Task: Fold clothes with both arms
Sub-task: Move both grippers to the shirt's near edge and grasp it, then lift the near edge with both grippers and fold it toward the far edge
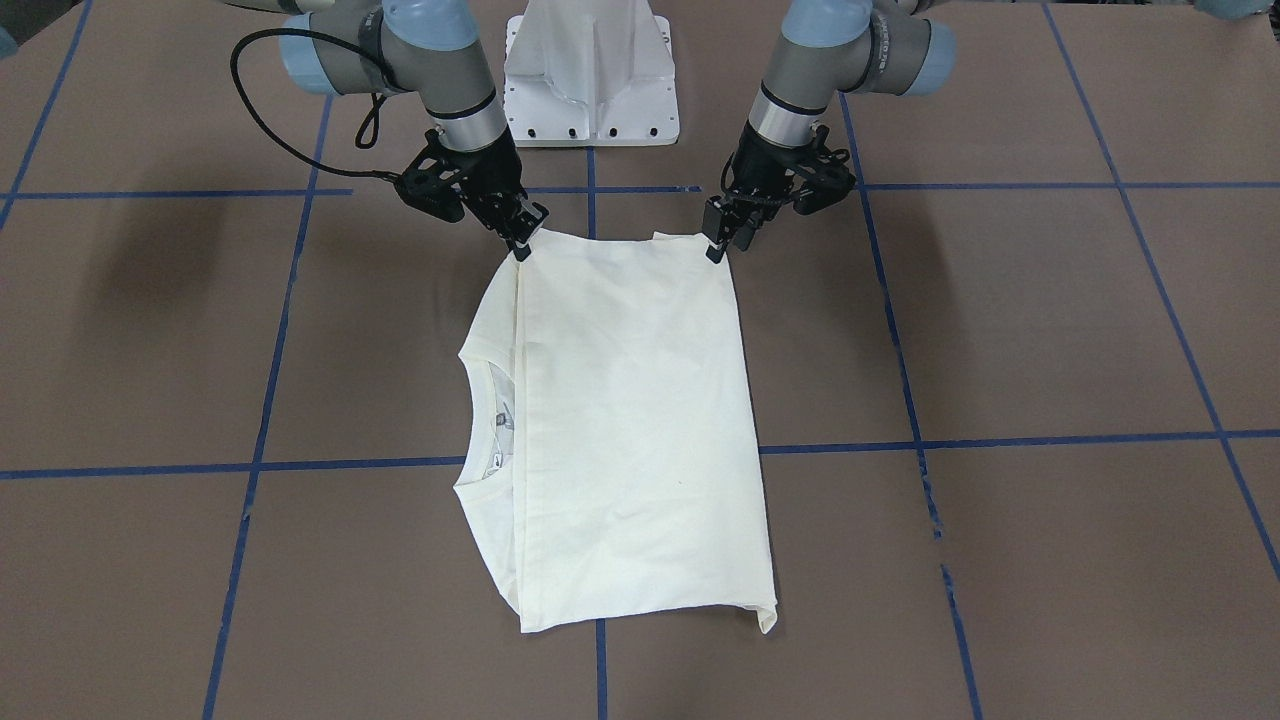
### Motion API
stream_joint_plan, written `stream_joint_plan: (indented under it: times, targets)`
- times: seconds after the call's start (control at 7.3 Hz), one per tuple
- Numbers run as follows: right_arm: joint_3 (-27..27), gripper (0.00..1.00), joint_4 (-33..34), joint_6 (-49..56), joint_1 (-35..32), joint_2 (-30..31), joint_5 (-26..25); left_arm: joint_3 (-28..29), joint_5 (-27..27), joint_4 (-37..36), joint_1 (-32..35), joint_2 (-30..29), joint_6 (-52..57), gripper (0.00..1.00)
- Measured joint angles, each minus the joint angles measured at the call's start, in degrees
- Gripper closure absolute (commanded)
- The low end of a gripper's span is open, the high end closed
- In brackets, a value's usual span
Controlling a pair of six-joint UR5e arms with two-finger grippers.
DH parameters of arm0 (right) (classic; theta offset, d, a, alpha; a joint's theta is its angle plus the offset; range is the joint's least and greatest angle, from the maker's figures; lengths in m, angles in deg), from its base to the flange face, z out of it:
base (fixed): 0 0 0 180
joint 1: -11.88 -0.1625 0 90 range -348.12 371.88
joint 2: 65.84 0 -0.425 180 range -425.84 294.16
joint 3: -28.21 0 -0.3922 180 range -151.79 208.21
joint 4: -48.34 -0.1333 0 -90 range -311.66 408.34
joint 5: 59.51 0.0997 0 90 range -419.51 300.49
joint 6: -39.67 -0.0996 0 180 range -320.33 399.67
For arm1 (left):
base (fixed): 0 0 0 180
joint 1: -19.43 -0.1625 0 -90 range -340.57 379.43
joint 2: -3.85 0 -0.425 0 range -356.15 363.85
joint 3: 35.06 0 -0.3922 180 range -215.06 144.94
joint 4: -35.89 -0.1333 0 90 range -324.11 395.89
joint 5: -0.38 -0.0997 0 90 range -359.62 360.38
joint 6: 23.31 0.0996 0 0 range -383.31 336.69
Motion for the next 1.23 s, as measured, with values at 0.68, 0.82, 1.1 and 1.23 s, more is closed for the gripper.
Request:
stream_joint_plan:
  times: [0.68, 0.82, 1.1, 1.23]
  targets:
    - [0.25, 1.00, 0.00, 0.09, -0.05, -0.07, -0.12, 1.37, -0.83, -0.07, -2.97, -0.11, -3.00, 1.00]
    - [0.26, 1.00, 0.00, 0.16, -0.05, -0.04, -0.12, 1.16, -0.86, -0.07, -2.71, -0.09, -3.28, 1.00]
    - [0.23, 1.00, 0.00, 0.33, -0.03, 0.00, -0.12, 0.26, -0.89, -0.70, -1.60, -0.15, -3.38, 1.00]
    - [0.30, 1.00, 0.00, 0.35, -0.04, 0.00, -0.11, -0.80, -0.88, -1.94, -1.38, -0.15, -3.39, 1.00]
